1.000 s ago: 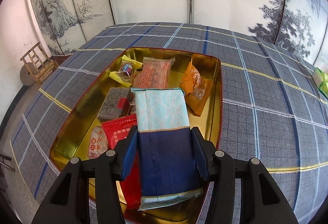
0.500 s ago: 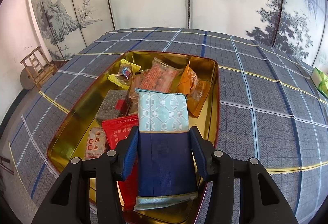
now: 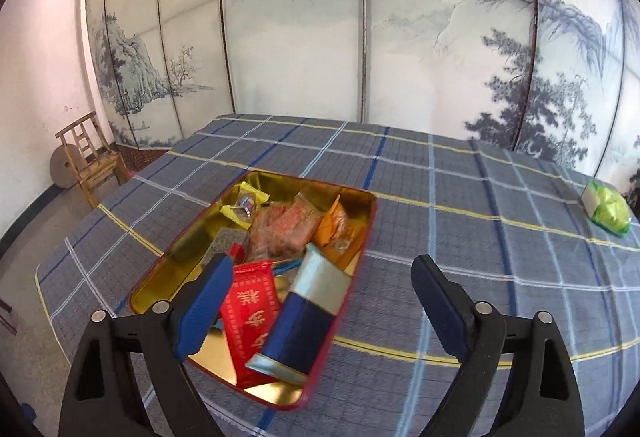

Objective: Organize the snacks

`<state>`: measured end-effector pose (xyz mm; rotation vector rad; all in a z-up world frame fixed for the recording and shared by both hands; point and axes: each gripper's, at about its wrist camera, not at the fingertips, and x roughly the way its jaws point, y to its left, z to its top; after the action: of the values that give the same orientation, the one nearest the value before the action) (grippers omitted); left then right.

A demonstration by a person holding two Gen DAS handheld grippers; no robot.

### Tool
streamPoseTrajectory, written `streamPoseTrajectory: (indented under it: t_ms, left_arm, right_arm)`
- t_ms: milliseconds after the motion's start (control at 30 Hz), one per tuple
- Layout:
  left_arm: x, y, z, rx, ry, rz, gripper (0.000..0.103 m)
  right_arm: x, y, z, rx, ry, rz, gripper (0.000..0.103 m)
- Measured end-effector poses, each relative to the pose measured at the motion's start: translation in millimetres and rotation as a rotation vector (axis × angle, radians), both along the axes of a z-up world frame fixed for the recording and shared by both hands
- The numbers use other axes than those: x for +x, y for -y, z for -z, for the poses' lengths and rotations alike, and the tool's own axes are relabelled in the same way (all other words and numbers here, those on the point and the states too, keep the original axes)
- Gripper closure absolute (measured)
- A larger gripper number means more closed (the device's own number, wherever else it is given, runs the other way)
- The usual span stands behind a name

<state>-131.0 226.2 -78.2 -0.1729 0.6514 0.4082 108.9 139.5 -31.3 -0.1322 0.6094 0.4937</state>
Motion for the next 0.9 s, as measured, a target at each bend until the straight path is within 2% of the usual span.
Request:
streamPoseTrajectory:
  t_ms: [100,300,433,533,900]
  left_arm:
    - [35,9,-9,0.056,-0.017,0.015,0.001]
    - [94,28,-27,0.142,0.015,0.012,0.001]
    - [117,32,-38,0.117,0.055,0.014,0.001]
    - [133,35,-39,0.09,0.041,0.022,0.001]
    - [158,65,-34,0.126,-0.004,0.058,0.001]
  right_arm:
    - [-2,25,-10,0.001,0.016,0.031,0.008]
    - [-7,74,-14,0.003,0.036,0.083,0.007]
    - [-9,96,-12,-0.007,0.034,0.105,0.007]
    - [-11,110,-10,-0.003,0.04,0.119,0.006]
    - [-9,136,-1,0.015,0.02,0.139,0.006]
